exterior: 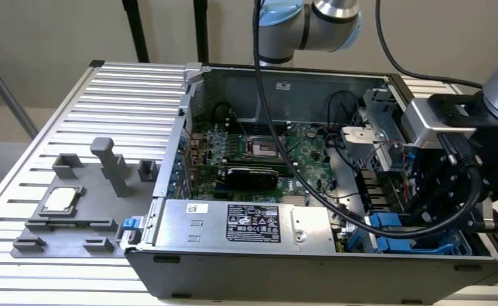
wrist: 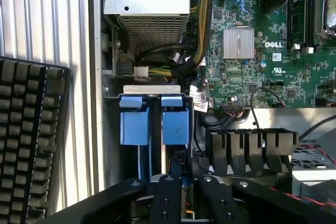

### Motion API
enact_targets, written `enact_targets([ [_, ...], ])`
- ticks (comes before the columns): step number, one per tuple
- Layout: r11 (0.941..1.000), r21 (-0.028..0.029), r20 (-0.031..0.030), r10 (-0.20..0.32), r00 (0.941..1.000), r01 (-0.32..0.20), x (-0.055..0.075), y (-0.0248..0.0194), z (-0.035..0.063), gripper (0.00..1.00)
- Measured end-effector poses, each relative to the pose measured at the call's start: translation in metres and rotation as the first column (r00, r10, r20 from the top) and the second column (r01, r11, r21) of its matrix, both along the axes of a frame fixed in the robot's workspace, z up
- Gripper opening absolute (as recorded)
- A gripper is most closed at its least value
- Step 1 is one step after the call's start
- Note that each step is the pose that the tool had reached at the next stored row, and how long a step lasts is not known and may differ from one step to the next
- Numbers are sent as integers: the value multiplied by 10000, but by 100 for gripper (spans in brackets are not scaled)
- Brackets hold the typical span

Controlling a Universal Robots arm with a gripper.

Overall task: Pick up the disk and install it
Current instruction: 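Insert the second disk wire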

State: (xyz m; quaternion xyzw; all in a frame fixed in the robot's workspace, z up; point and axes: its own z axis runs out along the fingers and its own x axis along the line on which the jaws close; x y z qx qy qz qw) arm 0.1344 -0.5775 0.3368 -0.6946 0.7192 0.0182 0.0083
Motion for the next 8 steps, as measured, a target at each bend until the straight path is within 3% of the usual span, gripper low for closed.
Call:
enact_targets([
  [1, 10000, 3, 0, 1, 10000, -1, 0, 0, 5, 25],
  [8, 10000, 1, 1, 2, 10000, -2, -113, 0, 104, 25],
])
